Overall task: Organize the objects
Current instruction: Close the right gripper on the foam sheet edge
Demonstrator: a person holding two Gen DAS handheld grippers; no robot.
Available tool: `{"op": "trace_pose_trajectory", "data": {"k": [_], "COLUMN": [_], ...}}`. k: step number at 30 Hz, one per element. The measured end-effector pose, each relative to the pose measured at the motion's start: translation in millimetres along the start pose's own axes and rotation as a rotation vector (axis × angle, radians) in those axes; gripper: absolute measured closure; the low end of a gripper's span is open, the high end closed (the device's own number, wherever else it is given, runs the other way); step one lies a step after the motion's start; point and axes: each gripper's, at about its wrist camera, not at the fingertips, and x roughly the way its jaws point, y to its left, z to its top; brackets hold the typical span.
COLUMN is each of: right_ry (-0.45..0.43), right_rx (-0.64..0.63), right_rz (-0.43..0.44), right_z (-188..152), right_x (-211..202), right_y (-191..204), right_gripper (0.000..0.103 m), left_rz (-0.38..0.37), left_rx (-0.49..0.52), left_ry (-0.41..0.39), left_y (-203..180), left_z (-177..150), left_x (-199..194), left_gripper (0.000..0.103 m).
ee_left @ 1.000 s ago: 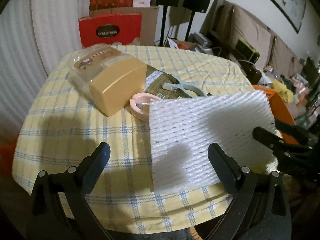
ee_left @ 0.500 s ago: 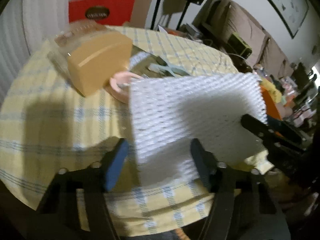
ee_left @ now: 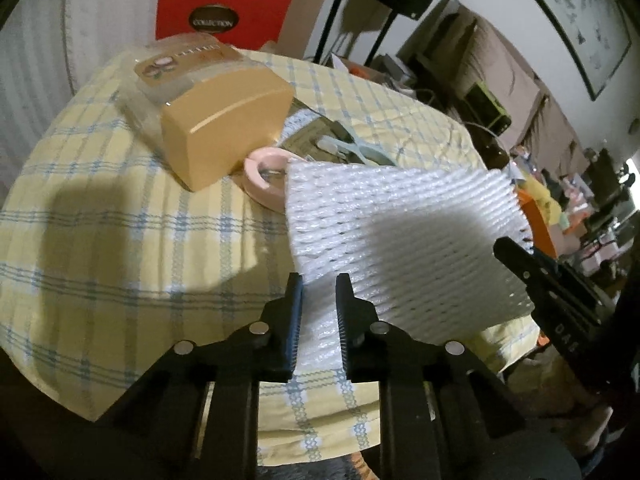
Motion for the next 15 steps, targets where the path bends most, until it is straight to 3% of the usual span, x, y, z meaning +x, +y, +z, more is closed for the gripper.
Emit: {"op": "trace_pose_trajectory", "data": {"k": [15], "right_ry": [-0.029], "right_rx": [-0.043], "right_rz": [0.007], "right_z": [0], "right_x": [-12], "right_y": [12], "right_gripper": [0.091], "left_rz": [0.043], "left_rx": [-0.006], "left_ry": [-0.073], "left_y": [-5], "left_z": [-2], "left_x": [-23], "left_gripper": [0.096]}}
